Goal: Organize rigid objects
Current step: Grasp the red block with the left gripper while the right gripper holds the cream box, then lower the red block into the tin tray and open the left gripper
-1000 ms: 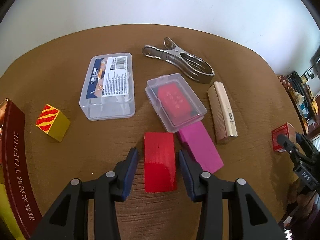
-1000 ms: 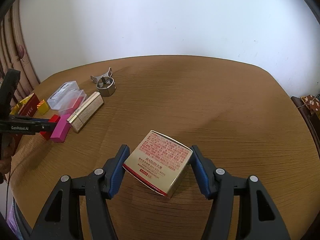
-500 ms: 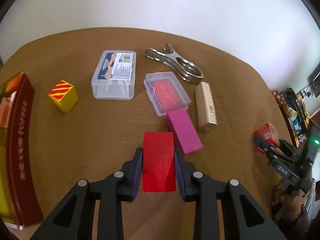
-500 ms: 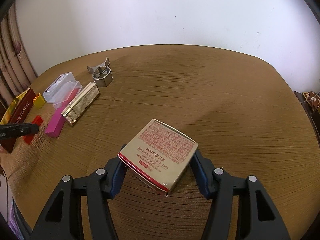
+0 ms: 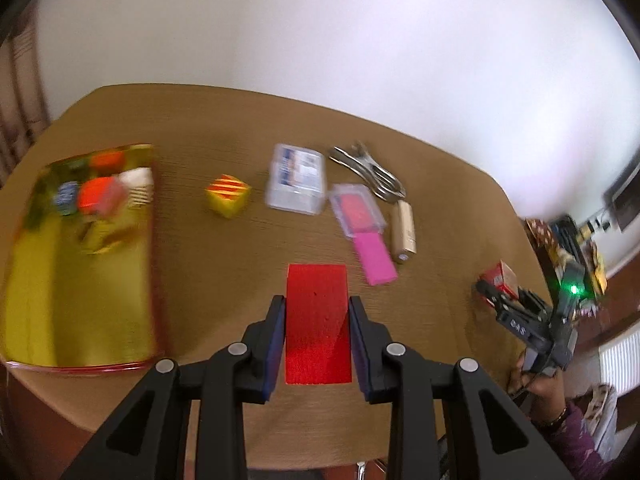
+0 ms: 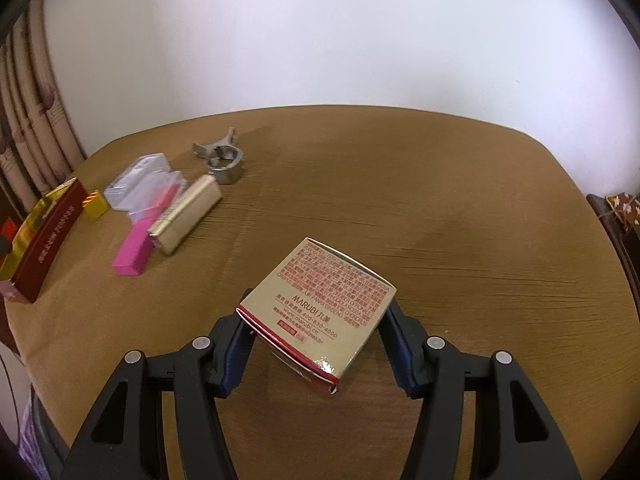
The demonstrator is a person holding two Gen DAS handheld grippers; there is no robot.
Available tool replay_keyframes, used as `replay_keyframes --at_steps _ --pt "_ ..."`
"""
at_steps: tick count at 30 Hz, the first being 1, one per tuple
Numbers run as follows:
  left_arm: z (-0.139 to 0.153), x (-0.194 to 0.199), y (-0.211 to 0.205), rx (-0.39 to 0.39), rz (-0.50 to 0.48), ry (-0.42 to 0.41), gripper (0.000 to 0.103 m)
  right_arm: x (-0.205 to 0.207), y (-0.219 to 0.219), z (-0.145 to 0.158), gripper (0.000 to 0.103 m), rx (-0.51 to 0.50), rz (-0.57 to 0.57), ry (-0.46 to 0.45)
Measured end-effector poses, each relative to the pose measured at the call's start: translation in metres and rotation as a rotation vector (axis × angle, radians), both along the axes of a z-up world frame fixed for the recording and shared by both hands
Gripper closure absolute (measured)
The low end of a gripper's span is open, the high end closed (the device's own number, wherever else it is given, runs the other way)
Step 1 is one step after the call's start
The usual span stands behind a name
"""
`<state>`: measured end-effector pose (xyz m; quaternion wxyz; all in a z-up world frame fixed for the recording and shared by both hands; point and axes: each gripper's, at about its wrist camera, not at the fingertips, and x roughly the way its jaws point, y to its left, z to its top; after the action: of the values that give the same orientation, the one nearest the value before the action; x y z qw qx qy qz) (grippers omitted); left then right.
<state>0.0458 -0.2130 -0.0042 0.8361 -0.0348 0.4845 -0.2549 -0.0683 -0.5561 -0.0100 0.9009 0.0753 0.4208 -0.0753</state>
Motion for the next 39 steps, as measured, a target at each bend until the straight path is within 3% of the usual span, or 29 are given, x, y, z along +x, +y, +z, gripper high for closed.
replay_keyframes --at_steps 5,12,17,29,33,39 --pt "0.007 0.019 0.064 0.045 0.14 -0.023 0.072 0.003 0.025 0.015 0.048 -0.009 0.053 -0.025" --pt "-0.03 0.075 0.132 0.149 0.284 0.041 0.072 0.003 0.048 0.025 0.048 -0.004 0.095 -0.039" --pt "-0.048 0.109 0.147 0.251 0.32 0.011 0.072 0.004 0.052 0.03 0.048 -0.004 0.099 -0.038" --pt "-0.071 0.155 0.157 0.332 0.34 0.025 0.072 0.008 0.06 0.03 0.048 -0.012 0.108 -0.014" --pt "-0.055 0.141 0.163 0.27 0.385 -0.027 0.071 0.008 0.063 0.033 0.048 -0.021 0.115 -0.016" --pt "-0.018 0.074 0.187 0.049 0.517 -0.116 0.066 0.01 0.077 0.048 0.048 -0.025 0.143 -0.041"
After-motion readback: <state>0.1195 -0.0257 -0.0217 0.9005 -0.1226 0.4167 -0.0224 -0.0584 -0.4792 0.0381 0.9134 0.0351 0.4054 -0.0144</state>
